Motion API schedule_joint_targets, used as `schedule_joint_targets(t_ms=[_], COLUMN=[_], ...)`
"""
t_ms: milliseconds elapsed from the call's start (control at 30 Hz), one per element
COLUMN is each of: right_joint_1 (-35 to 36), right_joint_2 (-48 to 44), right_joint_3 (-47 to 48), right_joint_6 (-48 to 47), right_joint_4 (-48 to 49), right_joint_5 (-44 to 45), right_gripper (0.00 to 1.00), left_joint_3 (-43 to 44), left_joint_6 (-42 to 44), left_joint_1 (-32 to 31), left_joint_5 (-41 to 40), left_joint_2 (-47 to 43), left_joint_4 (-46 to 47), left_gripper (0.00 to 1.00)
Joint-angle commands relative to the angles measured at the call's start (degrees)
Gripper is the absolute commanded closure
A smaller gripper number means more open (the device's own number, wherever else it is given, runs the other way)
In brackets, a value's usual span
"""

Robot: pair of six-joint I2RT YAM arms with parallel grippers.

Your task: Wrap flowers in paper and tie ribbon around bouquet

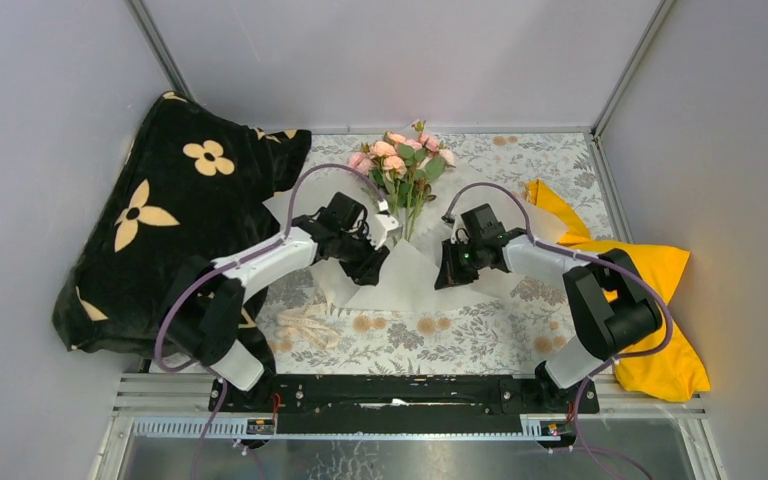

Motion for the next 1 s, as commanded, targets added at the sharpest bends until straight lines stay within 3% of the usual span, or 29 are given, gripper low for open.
schedule_joint_targets(t_ms=[0, 100, 233, 300, 433, 500, 700, 833, 967], right_joint_1=[0.1, 0.0, 0.0, 0.0, 0.0, 0.0, 0.7, 2.4, 5.2], right_joint_2=[2.6, 3.6, 4.4, 4.5, 4.4, 3.8, 2.1, -1.6, -8.0], right_joint_3=[3.3, 3.7, 4.1, 4.1, 3.6, 3.7, 6.7, 10.4, 11.2], right_joint_6=[1.7, 2.6, 3.4, 3.8, 4.7, 4.7, 3.3, 3.7, 7.6], right_joint_4=[0.1, 0.5, 0.6, 0.7, 0.9, -0.5, -8.1, -17.8, -26.6], right_joint_5=[2.6, 3.6, 5.2, 5.7, 6.9, 9.7, 18.7, 29.3, 39.3], right_gripper=[1.0, 1.0, 1.0, 1.0, 1.0, 1.0, 0.74, 0.56, 0.46], left_joint_3=[4.3, 5.9, 4.5, 4.4, 3.3, 4.3, 1.7, 1.1, 0.3], left_joint_6=[4.9, 4.7, 3.5, 1.8, -6.3, -8.7, -8.9, -8.5, -8.8], left_joint_1=[-2.9, -8.1, -14.2, -14.0, -9.6, -6.7, -6.2, -6.2, -6.2], left_joint_5=[-4.5, -3.7, 1.6, 2.8, -6.0, -7.0, -4.2, -5.8, -5.3], left_joint_2=[-7.5, -7.2, -5.3, -3.5, 2.0, 5.8, 10.7, 10.2, 8.3], left_joint_4=[-10.7, -15.3, -13.1, -9.5, 2.8, 4.6, 5.6, 4.3, 4.3], left_gripper=[0.49, 0.5, 0.52, 0.53, 0.59, 0.62, 0.6, 0.61, 0.61])
